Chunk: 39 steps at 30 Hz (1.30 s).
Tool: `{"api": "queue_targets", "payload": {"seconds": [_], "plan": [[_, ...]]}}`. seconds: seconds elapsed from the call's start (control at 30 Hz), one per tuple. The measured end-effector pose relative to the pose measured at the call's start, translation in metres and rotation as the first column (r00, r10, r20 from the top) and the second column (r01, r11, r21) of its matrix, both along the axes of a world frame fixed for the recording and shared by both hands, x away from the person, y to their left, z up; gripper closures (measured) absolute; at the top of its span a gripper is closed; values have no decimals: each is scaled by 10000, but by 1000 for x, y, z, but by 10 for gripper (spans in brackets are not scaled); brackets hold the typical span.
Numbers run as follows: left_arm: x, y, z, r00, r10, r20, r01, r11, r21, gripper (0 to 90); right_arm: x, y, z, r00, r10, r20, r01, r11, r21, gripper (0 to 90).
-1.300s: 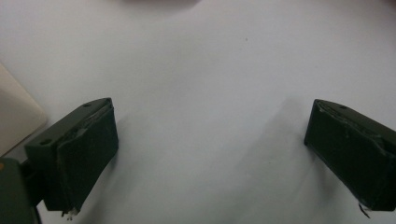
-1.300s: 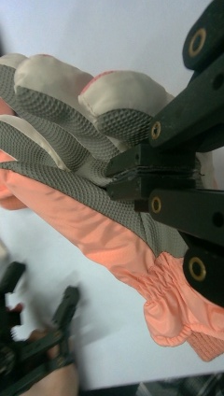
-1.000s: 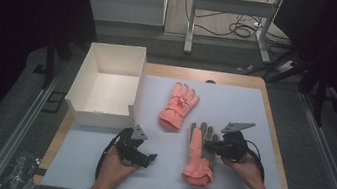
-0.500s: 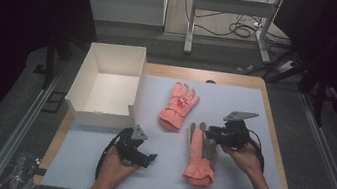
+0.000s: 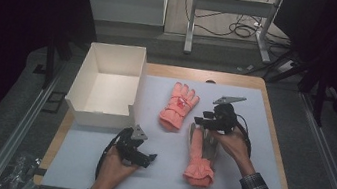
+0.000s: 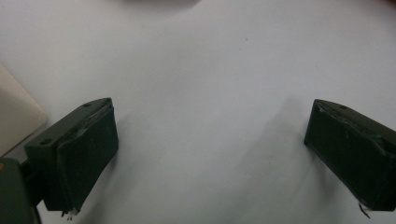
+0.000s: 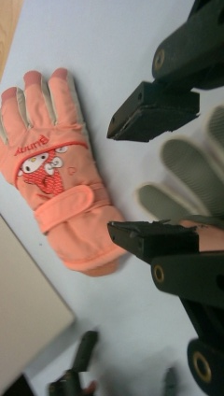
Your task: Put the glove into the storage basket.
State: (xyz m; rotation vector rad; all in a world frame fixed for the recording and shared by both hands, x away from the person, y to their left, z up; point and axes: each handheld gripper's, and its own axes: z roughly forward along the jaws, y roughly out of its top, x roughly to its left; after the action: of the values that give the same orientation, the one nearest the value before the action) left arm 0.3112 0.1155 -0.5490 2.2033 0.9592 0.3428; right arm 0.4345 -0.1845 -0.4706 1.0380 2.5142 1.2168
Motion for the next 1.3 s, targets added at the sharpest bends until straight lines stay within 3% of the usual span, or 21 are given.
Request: {"api": "queue_targets", "payload": {"seconds": [0.23, 0.4, 0.7, 0.9, 1.07, 1.13, 1.3], "plan": [[0, 0, 0, 10000, -15, -3, 15, 10000, 32, 29, 19, 19, 1, 9991, -425, 83, 425, 9991, 4, 434], [0, 0, 0, 10000, -16, -4, 16, 10000, 21, 28, 32, 33, -1, 9989, -444, 154, 449, 9984, -329, 434], [0, 0, 0, 10000, 1, 4, -1, 10000, 14, 29, 55, 54, -3, 9987, -370, 352, 388, 9978, -539, 552], [0, 0, 0, 10000, 4, -1, -4, 10000, 16, 28, 67, 71, -12, 9994, -338, 115, 346, 9966, -754, 494], [0, 0, 0, 10000, 20, 9, -20, 10000, -22, 28, 74, 83, -25, 9994, -301, 174, 321, 9911, -1295, 446], [0, 0, 0, 10000, 15, 12, -14, 10000, -22, 28, 82, 88, -32, 9994, -280, -189, 247, 9878, -1537, 530], [0, 0, 0, 10000, 18, 8, -18, 10000, -24, 28, 85, 88, -35, 9976, -358, -597, 269, 9894, -1424, 704]]}}
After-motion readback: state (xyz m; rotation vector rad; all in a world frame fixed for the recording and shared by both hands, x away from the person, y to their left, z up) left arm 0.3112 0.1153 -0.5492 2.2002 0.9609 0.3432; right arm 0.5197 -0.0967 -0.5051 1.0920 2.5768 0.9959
